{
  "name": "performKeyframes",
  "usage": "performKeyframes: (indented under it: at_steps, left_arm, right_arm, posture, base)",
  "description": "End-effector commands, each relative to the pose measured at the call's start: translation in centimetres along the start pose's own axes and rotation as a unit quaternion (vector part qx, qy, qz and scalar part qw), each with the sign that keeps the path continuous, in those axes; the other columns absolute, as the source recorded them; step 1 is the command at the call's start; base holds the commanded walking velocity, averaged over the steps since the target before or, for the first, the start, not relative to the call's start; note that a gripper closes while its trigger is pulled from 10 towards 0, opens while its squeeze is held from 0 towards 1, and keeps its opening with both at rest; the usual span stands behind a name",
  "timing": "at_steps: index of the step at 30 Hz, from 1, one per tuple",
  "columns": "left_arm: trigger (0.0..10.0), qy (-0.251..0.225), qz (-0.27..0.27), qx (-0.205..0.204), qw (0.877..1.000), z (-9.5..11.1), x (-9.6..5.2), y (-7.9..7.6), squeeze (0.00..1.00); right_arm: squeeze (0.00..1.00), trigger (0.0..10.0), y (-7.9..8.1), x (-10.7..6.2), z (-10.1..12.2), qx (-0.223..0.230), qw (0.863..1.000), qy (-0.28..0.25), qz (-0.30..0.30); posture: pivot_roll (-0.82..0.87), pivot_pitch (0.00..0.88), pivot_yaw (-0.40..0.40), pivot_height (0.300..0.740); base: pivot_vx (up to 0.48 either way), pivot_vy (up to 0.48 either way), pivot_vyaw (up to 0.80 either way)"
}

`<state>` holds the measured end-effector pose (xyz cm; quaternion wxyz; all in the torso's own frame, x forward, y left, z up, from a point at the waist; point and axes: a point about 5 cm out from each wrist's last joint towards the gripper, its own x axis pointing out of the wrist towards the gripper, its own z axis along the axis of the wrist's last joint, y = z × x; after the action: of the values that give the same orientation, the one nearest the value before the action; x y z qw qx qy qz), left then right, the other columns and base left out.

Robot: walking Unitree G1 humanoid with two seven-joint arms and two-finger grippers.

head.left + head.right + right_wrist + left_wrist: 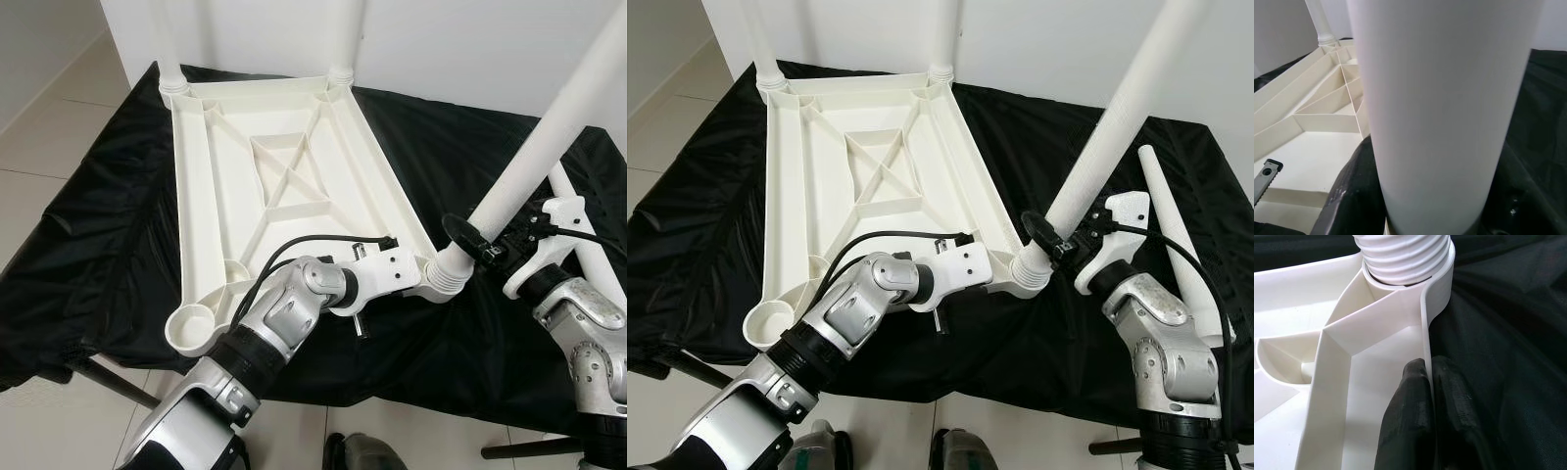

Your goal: Building children table

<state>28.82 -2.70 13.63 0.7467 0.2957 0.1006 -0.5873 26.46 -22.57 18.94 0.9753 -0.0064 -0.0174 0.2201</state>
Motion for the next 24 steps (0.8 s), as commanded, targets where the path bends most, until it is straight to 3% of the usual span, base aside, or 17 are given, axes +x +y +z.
performKeyframes:
  at_steps: [1,8,18,24]
  left_arm:
    - [10.0,0.047,0.061,0.002,0.997,-1.9,-0.3,0.8,0.0]
    - [10.0,0.044,0.061,0.003,0.997,-1.8,-0.3,0.8,0.0]
    - [10.0,0.044,0.065,0.005,0.997,-1.7,-0.5,0.9,0.0]
    - [10.0,0.043,0.065,0.005,0.997,-1.7,-0.6,0.8,0.0]
  right_arm:
    - [0.0,10.0,-0.6,-0.5,-1.1,0.004,0.999,0.025,-0.019]
    - [0.0,10.0,-0.7,-0.5,-1.5,0.01,0.999,0.026,-0.026]
    - [0.0,10.0,1.5,-0.1,-3.0,0.023,0.999,0.026,0.011]
    - [0.0,10.0,2.0,-0.2,-3.3,0.024,0.999,0.03,0.021]
  posture:
    - [-0.06,0.059,-0.047,0.74]
    - [-0.06,0.065,-0.045,0.74]
    - [-0.05,0.071,-0.046,0.74]
    - [-0.05,0.075,-0.045,0.74]
  base:
    - [0.0,0.0,0.0]
    - [0.0,0.0,0.0]
    - [0.0,0.0,0.0]
    - [0.0,0.0,0.0]
